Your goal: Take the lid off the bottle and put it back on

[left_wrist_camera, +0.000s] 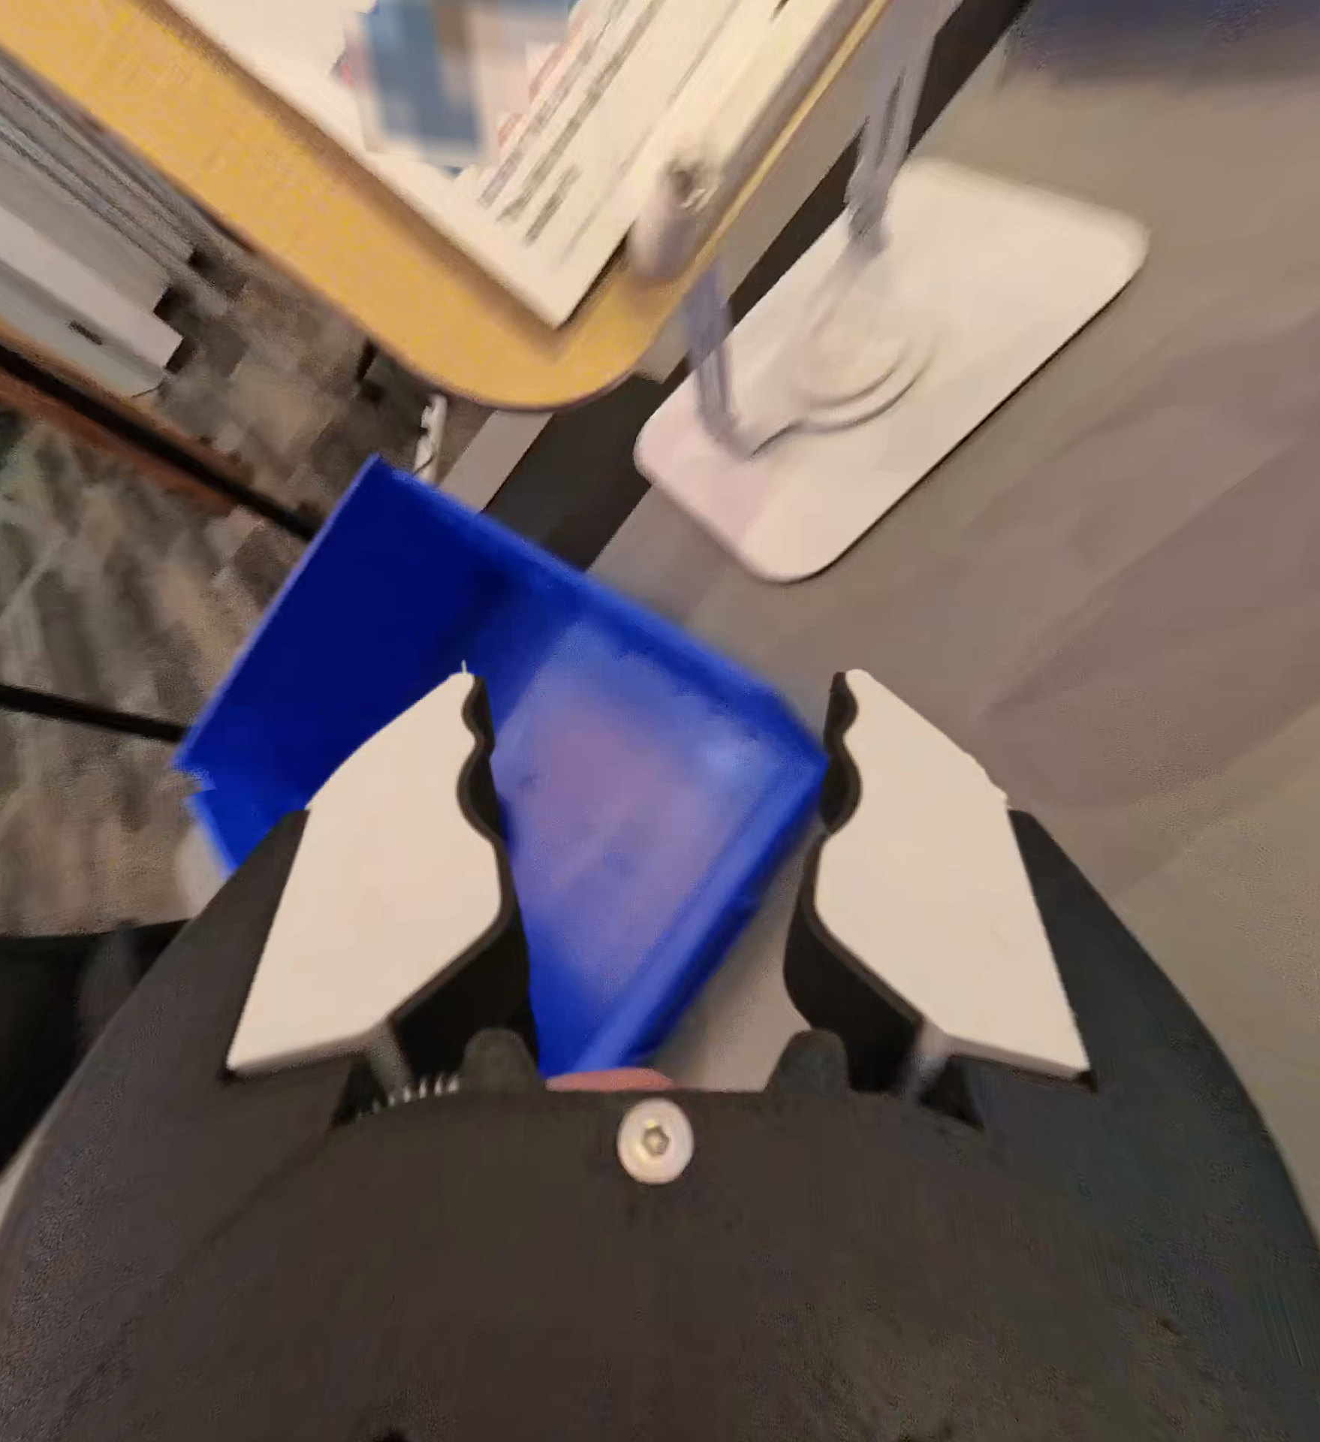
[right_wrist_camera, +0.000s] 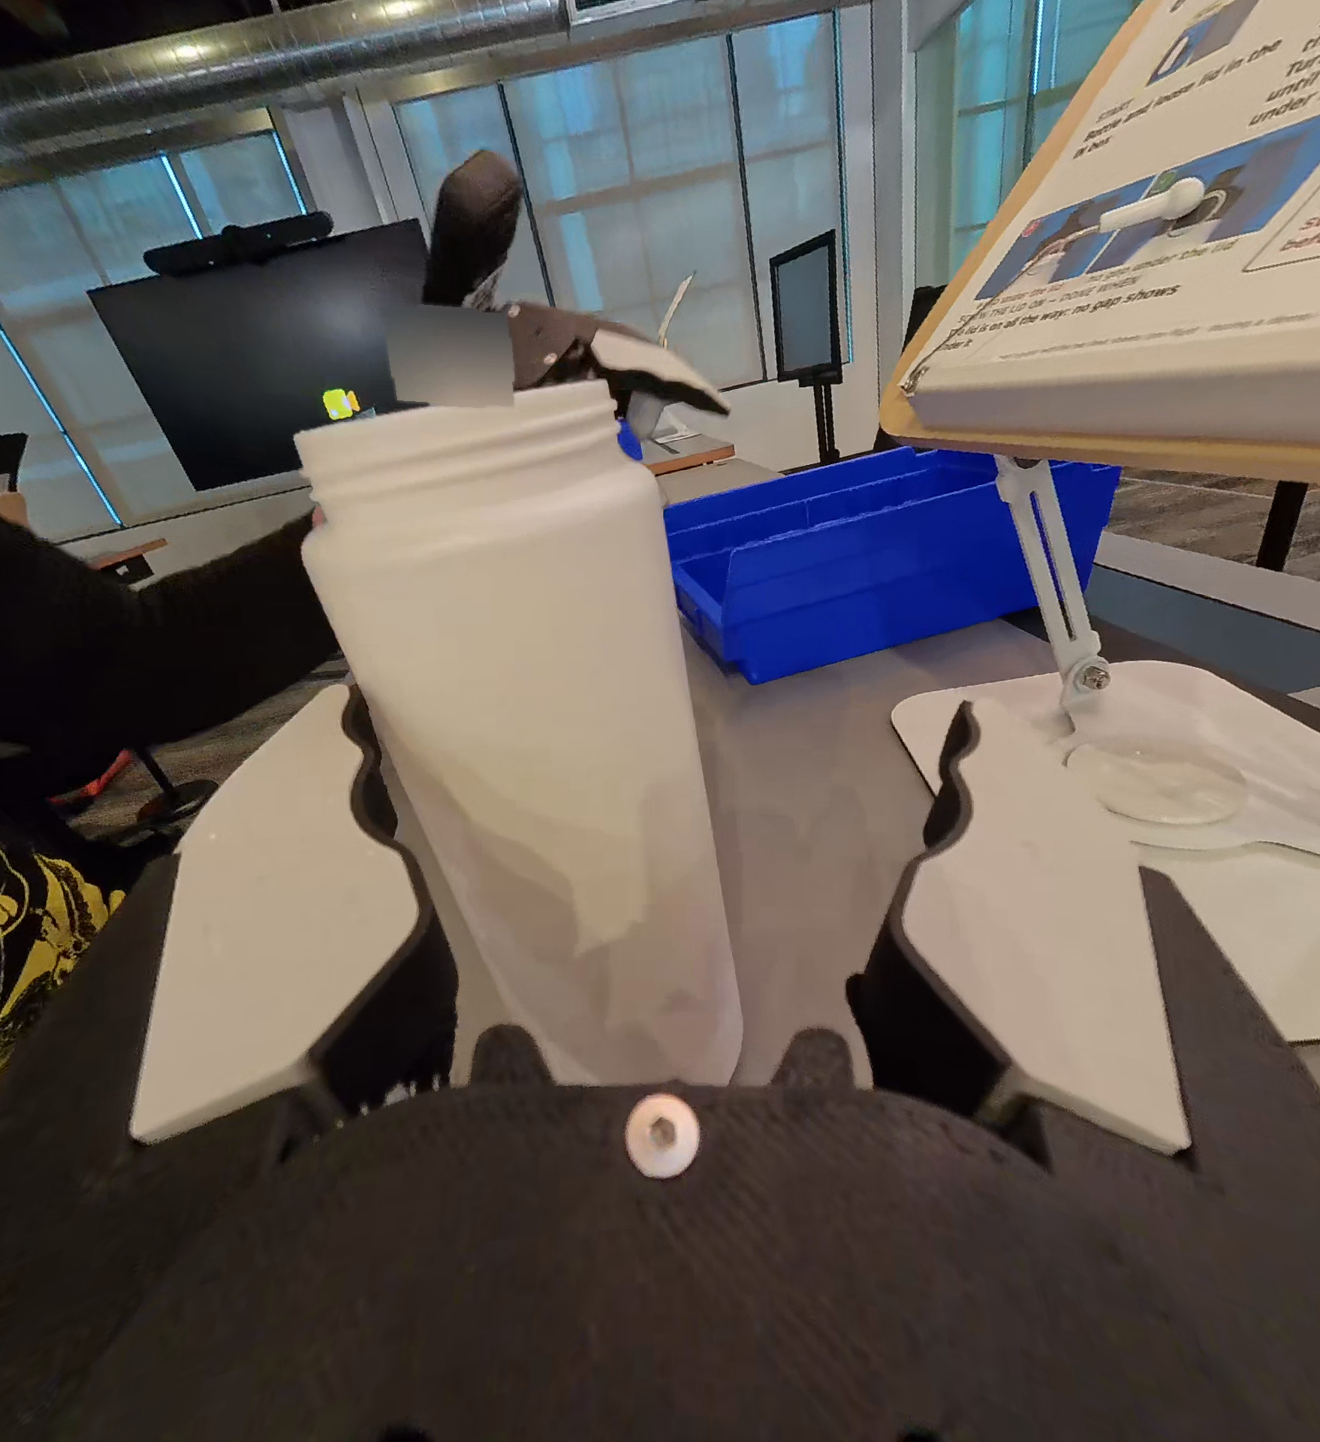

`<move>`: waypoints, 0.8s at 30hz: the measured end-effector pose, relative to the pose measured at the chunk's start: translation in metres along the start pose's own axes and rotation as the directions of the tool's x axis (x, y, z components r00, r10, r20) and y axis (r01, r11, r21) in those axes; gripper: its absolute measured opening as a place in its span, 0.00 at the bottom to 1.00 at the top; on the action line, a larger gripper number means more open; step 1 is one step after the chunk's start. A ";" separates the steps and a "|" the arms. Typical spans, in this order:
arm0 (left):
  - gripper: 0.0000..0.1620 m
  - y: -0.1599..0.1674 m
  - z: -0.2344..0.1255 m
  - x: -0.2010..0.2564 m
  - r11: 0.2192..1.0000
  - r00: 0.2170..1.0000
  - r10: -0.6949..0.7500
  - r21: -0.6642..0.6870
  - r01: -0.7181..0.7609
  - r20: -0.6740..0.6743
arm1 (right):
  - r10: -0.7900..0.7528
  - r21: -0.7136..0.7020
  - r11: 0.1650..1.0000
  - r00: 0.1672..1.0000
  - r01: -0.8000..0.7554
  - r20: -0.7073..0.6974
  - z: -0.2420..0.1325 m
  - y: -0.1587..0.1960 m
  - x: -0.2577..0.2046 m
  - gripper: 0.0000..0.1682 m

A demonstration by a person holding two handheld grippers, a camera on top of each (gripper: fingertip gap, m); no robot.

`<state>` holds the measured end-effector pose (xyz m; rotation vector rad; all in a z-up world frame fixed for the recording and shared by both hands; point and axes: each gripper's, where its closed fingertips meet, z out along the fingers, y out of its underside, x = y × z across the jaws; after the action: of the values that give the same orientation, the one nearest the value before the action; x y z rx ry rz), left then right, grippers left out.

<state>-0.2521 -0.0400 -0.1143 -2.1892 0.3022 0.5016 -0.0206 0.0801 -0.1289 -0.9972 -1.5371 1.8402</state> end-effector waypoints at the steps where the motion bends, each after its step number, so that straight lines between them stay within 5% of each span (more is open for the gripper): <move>1: 0.51 0.007 0.005 -0.018 0.997 0.999 0.049 -0.059 -0.049 0.005 | 0.002 -0.004 1.000 1.000 -0.002 -0.001 0.000 0.002 0.001 0.79; 5: 0.54 0.042 0.044 -0.074 0.940 0.979 0.193 -0.275 -0.202 -0.059 | 0.015 -0.001 1.000 1.000 -0.015 -0.004 -0.002 0.003 0.005 0.79; 11: 0.60 0.130 0.098 -0.115 0.723 0.932 0.262 -0.588 -0.362 -0.251 | 0.013 -0.019 1.000 1.000 -0.013 -0.003 -0.002 0.008 0.007 0.79; 18: 0.59 0.185 0.122 -0.118 0.504 0.876 0.241 -0.718 -0.480 -0.418 | -0.003 -0.066 0.998 0.999 0.006 0.042 0.004 0.016 -0.002 0.80; 24: 0.48 0.188 0.124 -0.115 0.465 0.871 0.138 -0.746 -0.477 -0.471 | -0.005 -0.082 0.997 0.999 0.009 0.046 0.005 0.019 -0.003 0.79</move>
<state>-0.4576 -0.0520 -0.2623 -3.2533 0.8180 0.5156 -0.0220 0.0707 -0.1466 -0.9915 -1.6533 1.8192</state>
